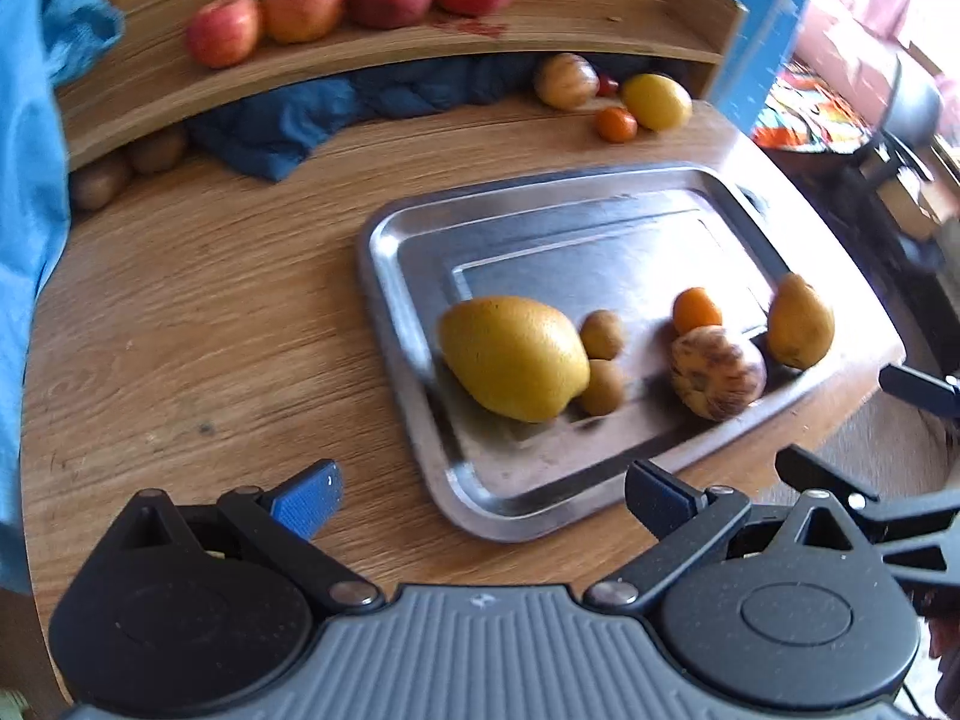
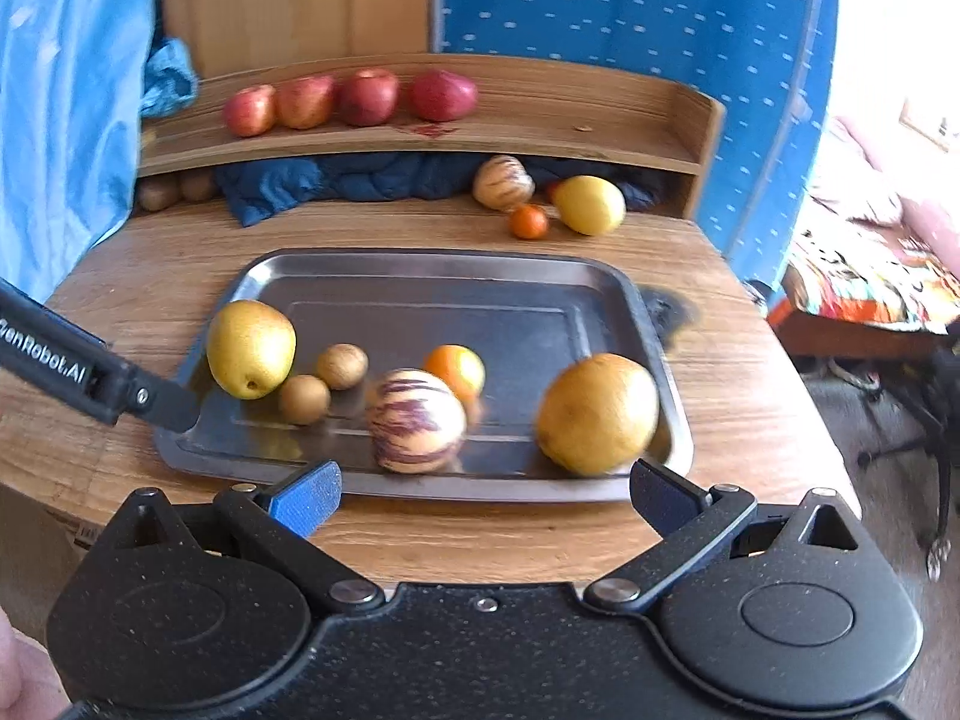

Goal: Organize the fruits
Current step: 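Move both open tools back toward the fruits under the shelf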

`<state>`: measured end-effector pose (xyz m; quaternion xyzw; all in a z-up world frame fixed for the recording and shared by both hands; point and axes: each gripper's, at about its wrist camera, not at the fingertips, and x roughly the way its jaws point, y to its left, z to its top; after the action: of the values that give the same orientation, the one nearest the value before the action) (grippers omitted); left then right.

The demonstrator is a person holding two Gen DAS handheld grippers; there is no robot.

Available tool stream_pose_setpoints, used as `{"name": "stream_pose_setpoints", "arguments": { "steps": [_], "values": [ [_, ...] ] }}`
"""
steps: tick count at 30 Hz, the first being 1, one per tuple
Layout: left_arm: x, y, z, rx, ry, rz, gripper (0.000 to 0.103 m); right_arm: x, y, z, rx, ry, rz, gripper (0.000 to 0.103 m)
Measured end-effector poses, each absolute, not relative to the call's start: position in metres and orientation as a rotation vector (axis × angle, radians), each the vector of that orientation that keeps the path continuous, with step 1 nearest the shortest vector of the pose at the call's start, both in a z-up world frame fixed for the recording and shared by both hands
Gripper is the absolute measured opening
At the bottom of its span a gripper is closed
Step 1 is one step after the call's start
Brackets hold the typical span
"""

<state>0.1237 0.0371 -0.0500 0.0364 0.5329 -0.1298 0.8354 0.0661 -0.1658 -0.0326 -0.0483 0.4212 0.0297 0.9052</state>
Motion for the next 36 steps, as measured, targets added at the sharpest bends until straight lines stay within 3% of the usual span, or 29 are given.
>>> {"name": "stream_pose_setpoints", "arguments": {
  "steps": [18, 36],
  "values": [
    [0.173, -0.024, -0.047, 0.148, 1.103, -0.348, 0.102, 0.1, -0.218, -0.031, -0.075, 0.849, -0.039, 0.102],
    [0.306, -0.039, -0.051, 0.044, 1.062, -0.297, 0.102, 0.202, -0.22, -0.053, -0.072, 0.898, 0.006, 0.102]
  ]
}}
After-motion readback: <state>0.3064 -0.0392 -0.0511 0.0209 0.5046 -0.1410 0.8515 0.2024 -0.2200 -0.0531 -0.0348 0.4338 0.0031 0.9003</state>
